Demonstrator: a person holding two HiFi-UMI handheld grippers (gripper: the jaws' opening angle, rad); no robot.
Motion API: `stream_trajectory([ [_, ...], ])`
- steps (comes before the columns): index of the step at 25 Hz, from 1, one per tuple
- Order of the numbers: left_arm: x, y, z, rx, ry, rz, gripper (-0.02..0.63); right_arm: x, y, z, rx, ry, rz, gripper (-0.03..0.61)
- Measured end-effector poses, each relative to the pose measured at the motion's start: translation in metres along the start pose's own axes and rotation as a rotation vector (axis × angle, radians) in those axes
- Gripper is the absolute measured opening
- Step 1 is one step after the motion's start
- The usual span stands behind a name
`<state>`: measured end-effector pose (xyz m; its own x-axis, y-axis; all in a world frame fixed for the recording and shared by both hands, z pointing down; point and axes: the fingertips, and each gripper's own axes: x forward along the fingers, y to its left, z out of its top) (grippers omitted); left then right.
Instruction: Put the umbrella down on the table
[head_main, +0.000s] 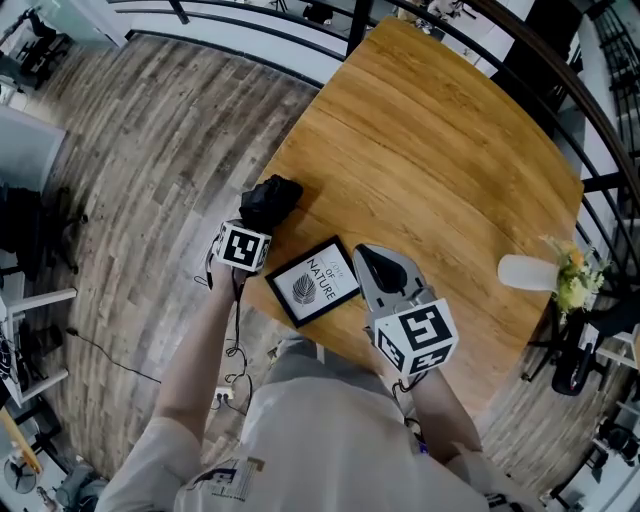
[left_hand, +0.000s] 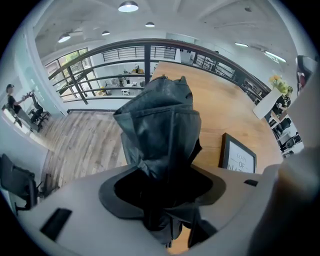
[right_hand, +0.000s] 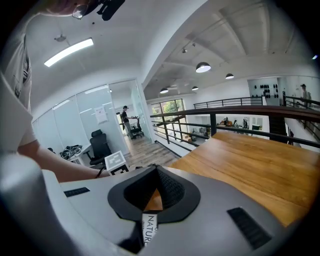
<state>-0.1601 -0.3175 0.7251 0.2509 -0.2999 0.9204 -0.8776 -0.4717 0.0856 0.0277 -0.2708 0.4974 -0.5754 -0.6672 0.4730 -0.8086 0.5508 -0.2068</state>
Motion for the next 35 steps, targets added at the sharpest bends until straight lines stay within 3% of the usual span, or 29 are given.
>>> stream_trajectory([
  [10, 0.003, -0.011, -0.003, 0.046, -0.062, -0.024, 0.307, -0.009, 0.003, 0.004, -0.005, -0.034, 0.017, 0.026],
  [15, -0.023, -0.019, 0.006, 0.062, -0.111, -0.038, 0.305, -0.013, 0.011, 0.016, -0.032, -0.058, 0.036, 0.026],
  [19, -0.059, -0.021, 0.015, 0.075, -0.187, -0.031, 0.305, -0.021, 0.021, 0.04, -0.037, -0.134, 0.048, 0.025],
  [24, -0.124, -0.037, 0.048, 0.205, -0.34, 0.021, 0.288, -0.04, 0.031, 0.073, -0.111, -0.202, 0.04, 0.026],
  [31, -0.25, -0.06, 0.101, 0.282, -0.66, 0.095, 0.188, -0.091, 0.042, 0.137, -0.172, -0.368, 0.0, 0.026],
  [35, -0.318, -0.076, 0.116, 0.37, -0.803, 0.125, 0.148, -0.12, 0.056, 0.168, -0.208, -0.454, -0.011, 0.026],
])
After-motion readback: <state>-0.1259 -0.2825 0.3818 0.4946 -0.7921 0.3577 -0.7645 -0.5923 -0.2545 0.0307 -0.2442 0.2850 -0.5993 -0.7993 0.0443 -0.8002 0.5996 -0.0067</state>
